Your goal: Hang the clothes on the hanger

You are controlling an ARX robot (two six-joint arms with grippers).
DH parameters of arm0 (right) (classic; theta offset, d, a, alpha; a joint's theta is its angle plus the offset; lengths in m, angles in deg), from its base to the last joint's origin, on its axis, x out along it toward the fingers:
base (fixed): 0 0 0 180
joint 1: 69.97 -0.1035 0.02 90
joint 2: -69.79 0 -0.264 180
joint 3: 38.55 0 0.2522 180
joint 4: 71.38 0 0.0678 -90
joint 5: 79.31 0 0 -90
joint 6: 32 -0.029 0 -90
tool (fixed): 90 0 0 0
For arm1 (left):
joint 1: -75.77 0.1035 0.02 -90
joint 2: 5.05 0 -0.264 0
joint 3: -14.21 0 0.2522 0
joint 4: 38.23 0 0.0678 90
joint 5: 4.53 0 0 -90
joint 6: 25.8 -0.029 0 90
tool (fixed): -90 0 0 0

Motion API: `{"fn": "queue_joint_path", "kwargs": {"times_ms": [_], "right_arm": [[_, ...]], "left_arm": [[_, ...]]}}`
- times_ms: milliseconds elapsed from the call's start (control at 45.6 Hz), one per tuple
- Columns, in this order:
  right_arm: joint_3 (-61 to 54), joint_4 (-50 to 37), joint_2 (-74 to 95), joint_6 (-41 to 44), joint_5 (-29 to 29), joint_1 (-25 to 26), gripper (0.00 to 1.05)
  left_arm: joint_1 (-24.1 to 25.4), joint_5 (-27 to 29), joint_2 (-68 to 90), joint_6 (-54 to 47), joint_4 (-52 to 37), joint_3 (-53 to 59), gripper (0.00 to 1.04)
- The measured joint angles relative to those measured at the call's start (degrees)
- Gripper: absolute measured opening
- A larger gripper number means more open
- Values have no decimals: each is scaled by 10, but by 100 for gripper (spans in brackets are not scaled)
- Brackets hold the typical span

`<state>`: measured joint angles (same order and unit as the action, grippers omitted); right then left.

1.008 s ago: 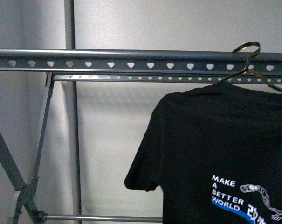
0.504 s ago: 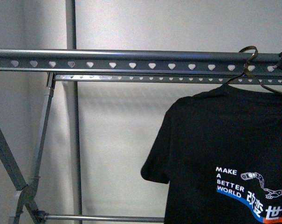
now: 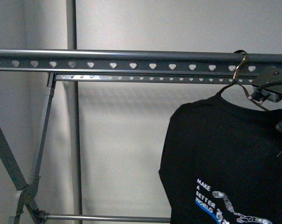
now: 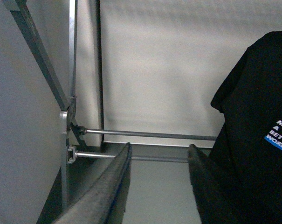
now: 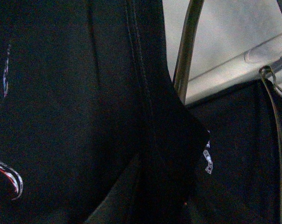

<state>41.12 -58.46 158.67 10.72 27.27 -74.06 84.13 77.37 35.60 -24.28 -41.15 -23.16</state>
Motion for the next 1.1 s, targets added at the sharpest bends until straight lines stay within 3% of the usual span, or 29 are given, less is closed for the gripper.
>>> {"fn": "queue_joint_path", "kwargs": {"times_ms": [197,241,307,395,526,592,701,789,921,964,1096], "right_arm": [[-151,-180,-127,-112,-77,4,61],[-186,-199,-177,-142,-92,10,69],[-255,-212,-291,-212,-127,22,83],[-350,-161,-471,-321,-172,20,99],[-420,-78,-632,-381,-101,-45,92],[-450,3,-712,-398,-28,-93,81],[-572,-2,-812,-412,-11,-112,60],[-628,0,-840,-416,-32,-101,46],[-645,0,-873,-417,-78,-54,14],[-654,7,-884,-418,-138,-13,4],[-655,9,-886,-420,-159,35,2]], "left_arm": [[-24,24,-52,-8,-22,73,3],[-28,27,-61,-9,-24,86,4],[-64,75,-82,-11,-25,109,4],[-82,78,-110,-12,-26,136,4],[-82,81,-135,-12,-25,158,4],[-82,81,-145,-12,-23,165,4],[-82,81,-170,-12,-15,179,4],[-82,81,-184,-12,-7,188,4],[-82,82,-219,-12,12,203,4],[-82,82,-230,-12,19,207,4],[-82,81,-247,-13,31,211,4]]}}
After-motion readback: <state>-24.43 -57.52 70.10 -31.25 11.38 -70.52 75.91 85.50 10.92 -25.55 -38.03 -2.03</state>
